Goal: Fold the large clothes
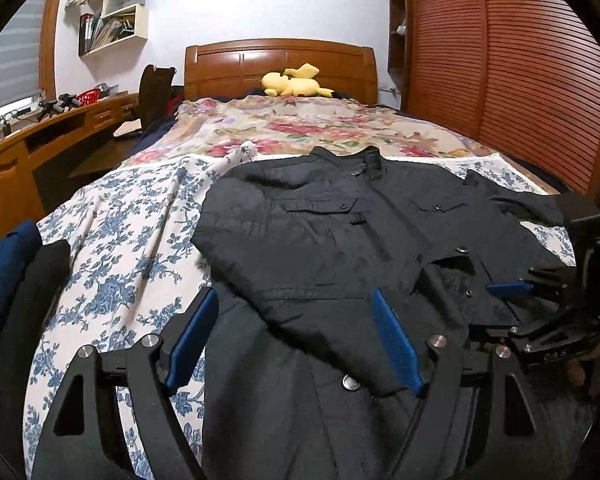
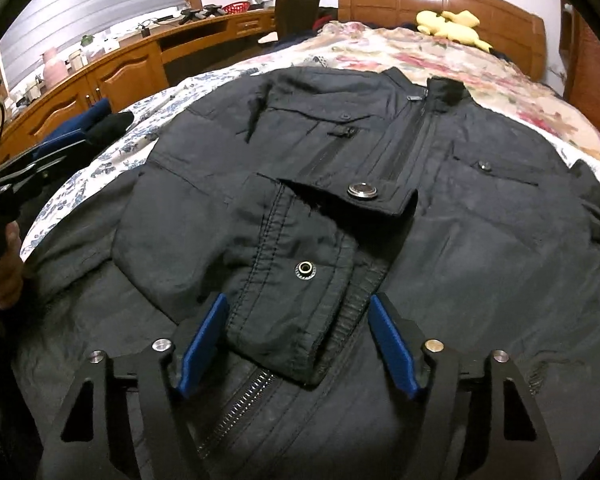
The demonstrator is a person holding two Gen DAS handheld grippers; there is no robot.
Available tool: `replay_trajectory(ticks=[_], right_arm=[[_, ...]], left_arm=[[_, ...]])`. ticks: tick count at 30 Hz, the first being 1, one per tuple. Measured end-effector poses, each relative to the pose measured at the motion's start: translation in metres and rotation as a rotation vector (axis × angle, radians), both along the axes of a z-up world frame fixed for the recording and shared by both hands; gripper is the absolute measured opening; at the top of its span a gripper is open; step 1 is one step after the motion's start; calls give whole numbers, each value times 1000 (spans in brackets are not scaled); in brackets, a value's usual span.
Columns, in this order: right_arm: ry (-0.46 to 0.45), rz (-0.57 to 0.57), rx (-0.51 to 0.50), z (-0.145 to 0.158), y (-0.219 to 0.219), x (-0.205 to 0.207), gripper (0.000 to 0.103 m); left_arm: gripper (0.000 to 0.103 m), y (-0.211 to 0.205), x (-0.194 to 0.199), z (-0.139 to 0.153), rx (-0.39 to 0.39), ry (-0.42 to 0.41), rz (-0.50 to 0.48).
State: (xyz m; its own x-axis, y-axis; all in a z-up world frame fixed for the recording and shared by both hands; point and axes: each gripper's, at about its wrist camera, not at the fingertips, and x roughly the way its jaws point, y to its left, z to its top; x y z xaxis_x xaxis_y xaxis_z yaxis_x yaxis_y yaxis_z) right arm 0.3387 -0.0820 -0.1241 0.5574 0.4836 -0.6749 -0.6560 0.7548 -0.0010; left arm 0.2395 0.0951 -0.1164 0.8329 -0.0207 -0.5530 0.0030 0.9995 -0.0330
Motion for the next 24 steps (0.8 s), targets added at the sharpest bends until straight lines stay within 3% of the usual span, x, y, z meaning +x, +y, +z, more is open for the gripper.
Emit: replay_trajectory(ticks=[3, 4, 5, 7, 13, 24], right_arm=[[-8, -6, 0, 3, 0, 1, 51], [-15, -14, 0, 3, 0, 2, 40], [-28, -36, -2, 5, -4, 2, 22], [-55, -70, -6, 5, -5, -2, 10], [-144, -48, 48, 19, -15, -24, 9], [-301, -150, 147, 54, -81, -90, 8]], left_arm=[[79, 0, -2, 2, 2, -8, 0], [79, 0, -3, 2, 5, -9, -1], [79, 0, -3, 2, 6, -11, -2], [79, -1, -5, 3, 5, -13, -1], [79, -3, -12, 3, -20, -3, -9], [79, -20, -24, 1, -42, 4, -30]])
